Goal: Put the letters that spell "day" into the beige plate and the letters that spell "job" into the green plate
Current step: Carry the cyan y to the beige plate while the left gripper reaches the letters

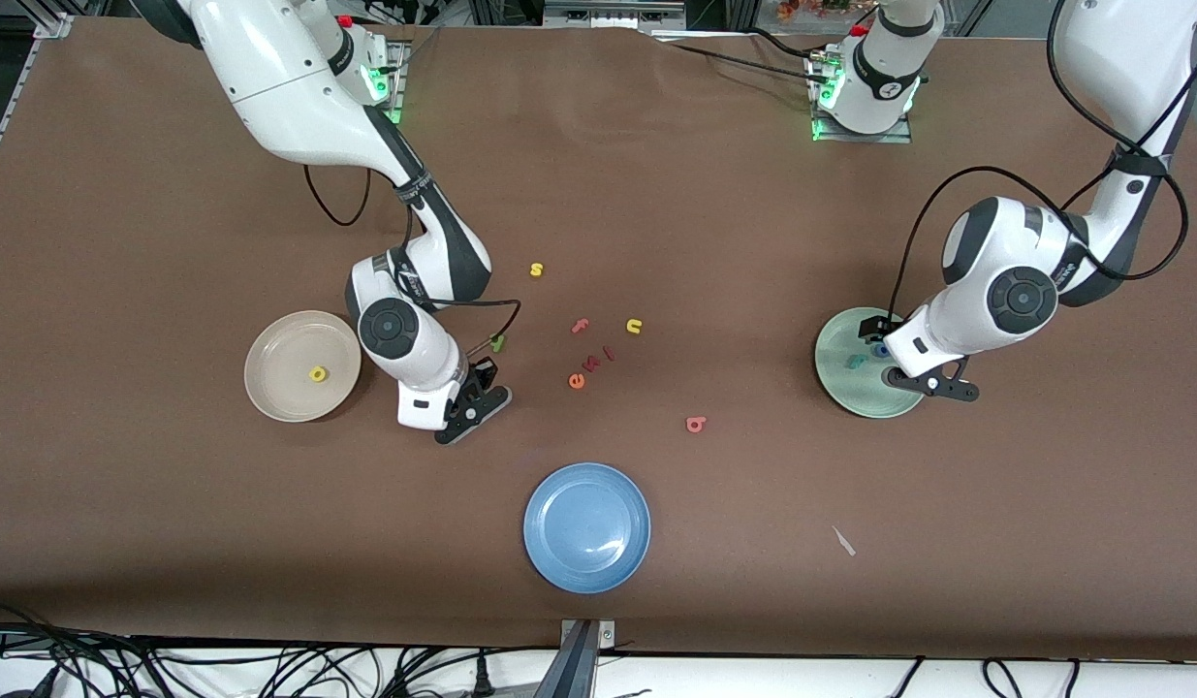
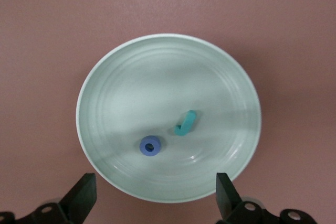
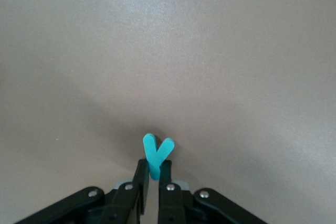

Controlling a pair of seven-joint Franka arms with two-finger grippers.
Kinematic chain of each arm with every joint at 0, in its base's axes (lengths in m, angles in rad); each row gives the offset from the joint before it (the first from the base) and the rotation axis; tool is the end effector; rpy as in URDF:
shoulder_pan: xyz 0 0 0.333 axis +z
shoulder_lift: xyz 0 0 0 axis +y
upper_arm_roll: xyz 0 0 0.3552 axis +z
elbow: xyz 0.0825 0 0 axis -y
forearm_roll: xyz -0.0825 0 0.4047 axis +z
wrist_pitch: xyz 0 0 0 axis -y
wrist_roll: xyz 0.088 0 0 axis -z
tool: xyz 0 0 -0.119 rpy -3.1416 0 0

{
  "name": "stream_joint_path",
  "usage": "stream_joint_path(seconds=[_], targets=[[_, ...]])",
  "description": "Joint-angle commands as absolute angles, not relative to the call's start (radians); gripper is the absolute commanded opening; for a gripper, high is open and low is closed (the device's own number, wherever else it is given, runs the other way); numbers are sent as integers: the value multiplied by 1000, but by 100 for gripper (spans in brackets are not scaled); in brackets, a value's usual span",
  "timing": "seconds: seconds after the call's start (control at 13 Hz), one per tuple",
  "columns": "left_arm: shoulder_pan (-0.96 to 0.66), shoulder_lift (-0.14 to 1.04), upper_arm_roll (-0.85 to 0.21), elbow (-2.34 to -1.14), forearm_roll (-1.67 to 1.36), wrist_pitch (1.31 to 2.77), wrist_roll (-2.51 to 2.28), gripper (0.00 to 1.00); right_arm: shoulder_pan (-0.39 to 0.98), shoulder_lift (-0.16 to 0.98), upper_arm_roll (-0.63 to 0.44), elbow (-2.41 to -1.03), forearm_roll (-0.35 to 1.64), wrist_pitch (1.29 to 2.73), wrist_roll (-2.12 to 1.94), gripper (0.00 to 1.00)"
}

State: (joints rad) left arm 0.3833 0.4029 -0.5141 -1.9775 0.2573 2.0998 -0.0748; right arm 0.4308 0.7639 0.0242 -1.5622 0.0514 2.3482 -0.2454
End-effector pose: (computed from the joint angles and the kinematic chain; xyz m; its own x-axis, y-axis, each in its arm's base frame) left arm 0.6078 -0.0535 0.2809 0.9580 -0.1914 -0.2135 -0.1981 -0.9801 -0.0101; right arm 0.6718 0.3269 0.1982 0.7914 0.6104 0.0335 0.6113 -0.7899 -0.0474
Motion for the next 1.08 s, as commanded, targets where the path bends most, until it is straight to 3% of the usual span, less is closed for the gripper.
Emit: stream_joint_path(seconds=[0.0, 0.46, 1.0], targets=[[382, 393, -535, -1901, 227, 2001, -77, 100, 422, 779, 31, -1511, 71, 2290, -247, 0], [298, 400, -535, -1810, 173, 1945, -234, 100, 408, 700, 2, -1534, 69, 2136, -256, 0], [155, 486, -534, -1691, 163, 1947, -642, 100, 405, 474, -110, -1802, 69, 2132, -411, 0]])
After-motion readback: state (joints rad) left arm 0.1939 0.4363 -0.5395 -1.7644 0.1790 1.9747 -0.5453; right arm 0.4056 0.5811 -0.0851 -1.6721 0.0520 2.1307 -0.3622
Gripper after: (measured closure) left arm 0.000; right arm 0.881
